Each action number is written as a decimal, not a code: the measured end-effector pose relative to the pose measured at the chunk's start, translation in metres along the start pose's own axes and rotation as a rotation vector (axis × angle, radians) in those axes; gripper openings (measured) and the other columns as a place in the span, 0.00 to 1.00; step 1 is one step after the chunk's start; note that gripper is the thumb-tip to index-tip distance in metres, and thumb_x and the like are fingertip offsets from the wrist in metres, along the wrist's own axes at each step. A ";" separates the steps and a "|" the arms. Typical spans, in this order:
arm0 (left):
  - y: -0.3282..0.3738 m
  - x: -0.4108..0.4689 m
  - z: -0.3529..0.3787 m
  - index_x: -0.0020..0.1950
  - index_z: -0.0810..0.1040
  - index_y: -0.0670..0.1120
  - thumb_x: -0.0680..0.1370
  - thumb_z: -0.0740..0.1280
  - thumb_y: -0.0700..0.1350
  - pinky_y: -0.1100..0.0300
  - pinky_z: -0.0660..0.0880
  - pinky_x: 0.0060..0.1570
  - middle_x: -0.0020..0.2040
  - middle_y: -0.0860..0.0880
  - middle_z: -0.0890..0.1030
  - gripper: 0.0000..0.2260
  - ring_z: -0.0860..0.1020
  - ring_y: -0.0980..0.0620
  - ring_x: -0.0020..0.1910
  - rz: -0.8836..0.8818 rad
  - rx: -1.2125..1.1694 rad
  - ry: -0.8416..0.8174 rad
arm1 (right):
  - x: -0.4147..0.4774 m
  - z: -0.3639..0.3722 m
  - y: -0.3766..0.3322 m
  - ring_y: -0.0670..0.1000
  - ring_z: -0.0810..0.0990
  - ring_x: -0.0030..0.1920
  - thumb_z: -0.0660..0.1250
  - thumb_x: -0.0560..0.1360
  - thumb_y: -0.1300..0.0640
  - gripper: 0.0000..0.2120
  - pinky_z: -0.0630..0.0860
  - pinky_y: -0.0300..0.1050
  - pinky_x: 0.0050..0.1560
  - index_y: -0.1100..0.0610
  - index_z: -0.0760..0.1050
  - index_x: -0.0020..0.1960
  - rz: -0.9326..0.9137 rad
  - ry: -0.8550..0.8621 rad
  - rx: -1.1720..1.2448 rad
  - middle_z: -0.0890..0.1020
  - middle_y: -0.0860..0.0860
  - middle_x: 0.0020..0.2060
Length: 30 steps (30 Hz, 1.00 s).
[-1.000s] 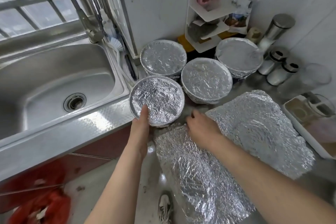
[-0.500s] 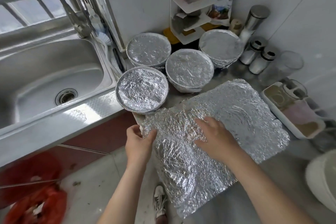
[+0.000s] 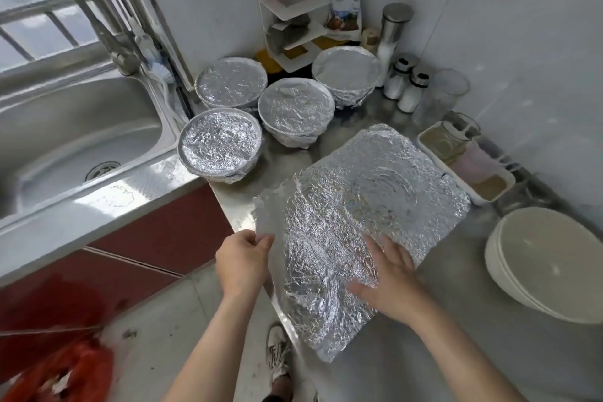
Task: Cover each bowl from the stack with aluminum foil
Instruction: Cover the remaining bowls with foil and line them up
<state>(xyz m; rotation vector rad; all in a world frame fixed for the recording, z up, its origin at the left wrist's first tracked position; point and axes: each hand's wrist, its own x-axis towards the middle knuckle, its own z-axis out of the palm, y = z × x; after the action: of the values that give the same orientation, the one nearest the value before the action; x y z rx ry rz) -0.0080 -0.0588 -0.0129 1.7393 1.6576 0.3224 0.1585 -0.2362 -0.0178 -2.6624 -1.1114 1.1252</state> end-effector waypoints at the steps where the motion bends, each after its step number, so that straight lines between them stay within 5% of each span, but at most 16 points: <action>1: 0.001 -0.003 -0.002 0.27 0.72 0.45 0.76 0.71 0.52 0.58 0.61 0.28 0.24 0.51 0.72 0.21 0.70 0.52 0.27 0.028 0.081 -0.002 | -0.003 0.004 0.000 0.54 0.37 0.77 0.60 0.72 0.30 0.45 0.52 0.63 0.72 0.39 0.35 0.77 -0.007 -0.009 0.010 0.36 0.47 0.77; 5: 0.006 -0.019 -0.016 0.30 0.72 0.47 0.77 0.67 0.60 0.58 0.64 0.34 0.28 0.51 0.74 0.21 0.73 0.44 0.34 0.087 0.313 0.033 | -0.012 0.018 0.013 0.56 0.38 0.77 0.61 0.74 0.33 0.43 0.52 0.63 0.72 0.42 0.39 0.78 0.062 0.087 0.117 0.40 0.49 0.78; 10: 0.008 -0.028 -0.024 0.34 0.67 0.46 0.76 0.69 0.51 0.55 0.63 0.34 0.32 0.50 0.75 0.16 0.73 0.47 0.35 0.067 0.039 0.063 | -0.014 0.031 0.026 0.58 0.61 0.74 0.71 0.73 0.56 0.37 0.57 0.53 0.74 0.54 0.56 0.77 0.134 0.431 0.544 0.62 0.58 0.74; 14: 0.016 -0.030 -0.027 0.37 0.69 0.47 0.77 0.67 0.48 0.56 0.65 0.32 0.33 0.51 0.76 0.12 0.74 0.50 0.33 0.052 -0.152 0.072 | -0.018 0.030 0.032 0.55 0.48 0.77 0.62 0.71 0.69 0.39 0.50 0.49 0.74 0.49 0.53 0.77 0.008 0.378 0.439 0.50 0.52 0.78; 17: 0.019 -0.024 -0.029 0.38 0.69 0.45 0.78 0.67 0.45 0.59 0.72 0.27 0.34 0.47 0.74 0.11 0.73 0.49 0.30 -0.101 -0.498 0.002 | -0.032 0.023 0.041 0.51 0.35 0.76 0.65 0.69 0.62 0.48 0.53 0.57 0.74 0.34 0.40 0.75 -0.134 0.188 0.138 0.35 0.38 0.74; 20: 0.025 -0.019 -0.032 0.43 0.71 0.45 0.79 0.66 0.43 0.62 0.75 0.25 0.34 0.47 0.74 0.06 0.72 0.52 0.28 -0.275 -0.848 -0.110 | -0.045 0.019 0.042 0.49 0.28 0.74 0.72 0.67 0.44 0.56 0.55 0.62 0.71 0.30 0.26 0.68 -0.218 0.078 -0.149 0.25 0.41 0.72; 23: 0.039 -0.024 -0.036 0.47 0.73 0.43 0.80 0.64 0.40 0.64 0.77 0.26 0.29 0.49 0.78 0.03 0.75 0.55 0.24 -0.322 -1.017 -0.169 | -0.055 0.026 0.032 0.48 0.27 0.73 0.68 0.67 0.32 0.53 0.51 0.65 0.71 0.29 0.24 0.67 -0.266 0.115 -0.161 0.24 0.40 0.71; 25: 0.047 -0.027 -0.036 0.46 0.73 0.42 0.81 0.63 0.39 0.63 0.79 0.28 0.29 0.48 0.77 0.05 0.73 0.57 0.20 -0.342 -1.085 -0.193 | -0.050 0.038 0.029 0.48 0.37 0.77 0.63 0.69 0.31 0.43 0.54 0.64 0.71 0.28 0.35 0.71 -0.328 0.266 -0.021 0.35 0.41 0.76; 27: 0.051 -0.029 -0.036 0.46 0.72 0.41 0.82 0.63 0.40 0.62 0.79 0.29 0.33 0.46 0.77 0.05 0.73 0.57 0.20 -0.342 -1.122 -0.223 | -0.042 0.045 0.028 0.49 0.56 0.76 0.65 0.75 0.42 0.29 0.62 0.56 0.72 0.32 0.57 0.72 -0.404 0.453 0.253 0.57 0.42 0.76; 30: 0.048 -0.029 -0.036 0.49 0.73 0.43 0.83 0.61 0.50 0.57 0.81 0.36 0.38 0.45 0.84 0.11 0.83 0.50 0.33 -0.309 -1.193 -0.307 | -0.039 0.036 0.023 0.36 0.76 0.57 0.65 0.77 0.65 0.20 0.70 0.39 0.60 0.38 0.77 0.54 -0.398 0.574 0.623 0.78 0.36 0.54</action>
<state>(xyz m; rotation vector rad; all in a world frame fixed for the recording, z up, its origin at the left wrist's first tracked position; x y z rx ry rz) 0.0029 -0.0722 0.0515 0.5877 1.0697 0.6734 0.1306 -0.2861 -0.0279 -1.9611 -0.9157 0.4701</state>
